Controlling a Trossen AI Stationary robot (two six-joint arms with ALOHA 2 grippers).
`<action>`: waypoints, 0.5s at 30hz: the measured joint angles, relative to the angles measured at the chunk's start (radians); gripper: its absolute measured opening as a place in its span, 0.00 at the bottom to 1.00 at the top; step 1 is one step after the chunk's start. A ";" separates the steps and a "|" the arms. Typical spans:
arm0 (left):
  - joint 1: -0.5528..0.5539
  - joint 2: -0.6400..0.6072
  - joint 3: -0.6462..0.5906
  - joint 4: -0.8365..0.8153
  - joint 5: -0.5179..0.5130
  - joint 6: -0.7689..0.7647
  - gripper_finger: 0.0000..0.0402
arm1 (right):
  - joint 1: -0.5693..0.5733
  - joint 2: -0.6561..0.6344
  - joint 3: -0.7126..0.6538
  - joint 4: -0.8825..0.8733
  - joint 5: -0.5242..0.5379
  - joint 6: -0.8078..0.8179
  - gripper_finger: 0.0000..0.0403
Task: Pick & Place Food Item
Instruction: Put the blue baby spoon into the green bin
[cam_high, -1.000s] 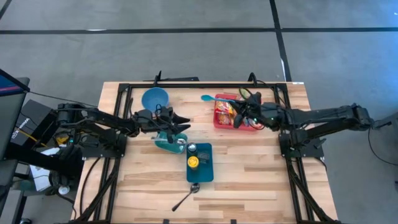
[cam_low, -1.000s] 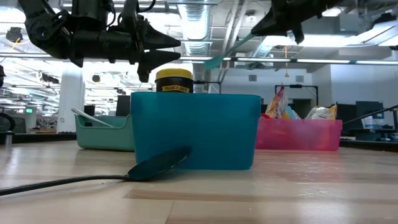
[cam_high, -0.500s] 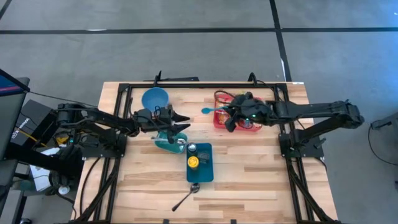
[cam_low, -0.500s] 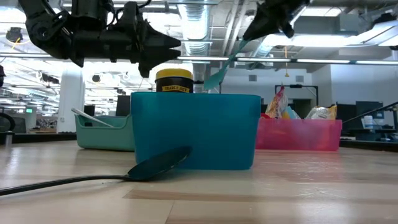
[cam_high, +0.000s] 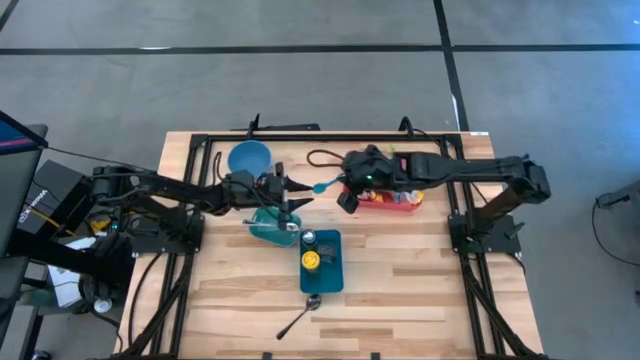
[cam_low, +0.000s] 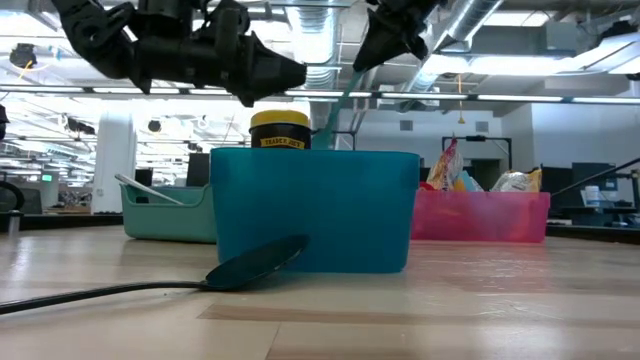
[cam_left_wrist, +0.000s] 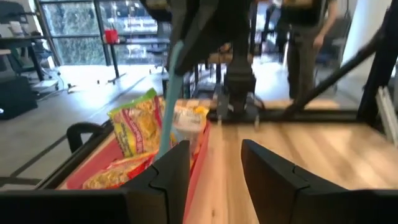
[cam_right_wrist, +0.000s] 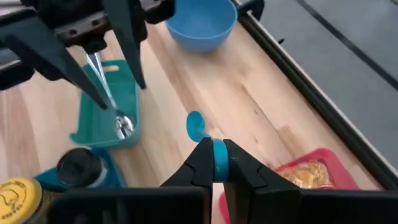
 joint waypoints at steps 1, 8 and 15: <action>0.000 0.000 0.006 -0.023 0.000 0.014 0.34 | 0.000 0.016 0.024 -0.013 -0.001 -0.003 0.02; 0.006 0.000 0.012 -0.051 -0.001 0.038 0.35 | 0.019 0.091 0.126 -0.082 -0.063 -0.070 0.02; 0.009 0.000 0.012 -0.104 0.026 0.029 0.36 | 0.054 0.138 0.185 -0.103 -0.079 -0.129 0.02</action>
